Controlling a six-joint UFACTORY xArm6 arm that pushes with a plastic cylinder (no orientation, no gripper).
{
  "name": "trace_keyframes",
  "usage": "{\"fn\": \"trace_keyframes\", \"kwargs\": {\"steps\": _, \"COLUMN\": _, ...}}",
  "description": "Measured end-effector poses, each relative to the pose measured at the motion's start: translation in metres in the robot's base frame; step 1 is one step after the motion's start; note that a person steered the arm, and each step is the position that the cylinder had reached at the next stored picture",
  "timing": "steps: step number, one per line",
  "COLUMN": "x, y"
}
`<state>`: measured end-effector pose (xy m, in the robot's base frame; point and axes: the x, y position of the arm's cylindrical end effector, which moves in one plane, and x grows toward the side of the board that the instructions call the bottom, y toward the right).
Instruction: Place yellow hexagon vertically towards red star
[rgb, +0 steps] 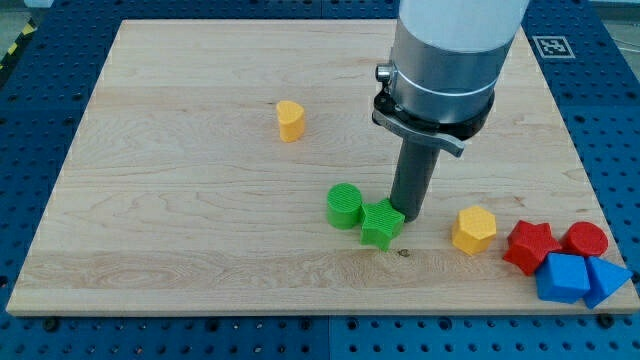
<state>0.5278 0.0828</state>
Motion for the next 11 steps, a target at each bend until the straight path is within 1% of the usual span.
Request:
{"fn": "trace_keyframes", "kwargs": {"steps": 2, "x": 0.026, "y": 0.002}}
{"fn": "trace_keyframes", "kwargs": {"steps": 4, "x": 0.044, "y": 0.042}}
{"fn": "trace_keyframes", "kwargs": {"steps": 6, "x": 0.066, "y": 0.053}}
{"fn": "trace_keyframes", "kwargs": {"steps": 7, "x": 0.047, "y": 0.059}}
{"fn": "trace_keyframes", "kwargs": {"steps": 9, "x": -0.004, "y": 0.046}}
{"fn": "trace_keyframes", "kwargs": {"steps": 10, "x": -0.005, "y": 0.049}}
{"fn": "trace_keyframes", "kwargs": {"steps": 11, "x": 0.010, "y": 0.049}}
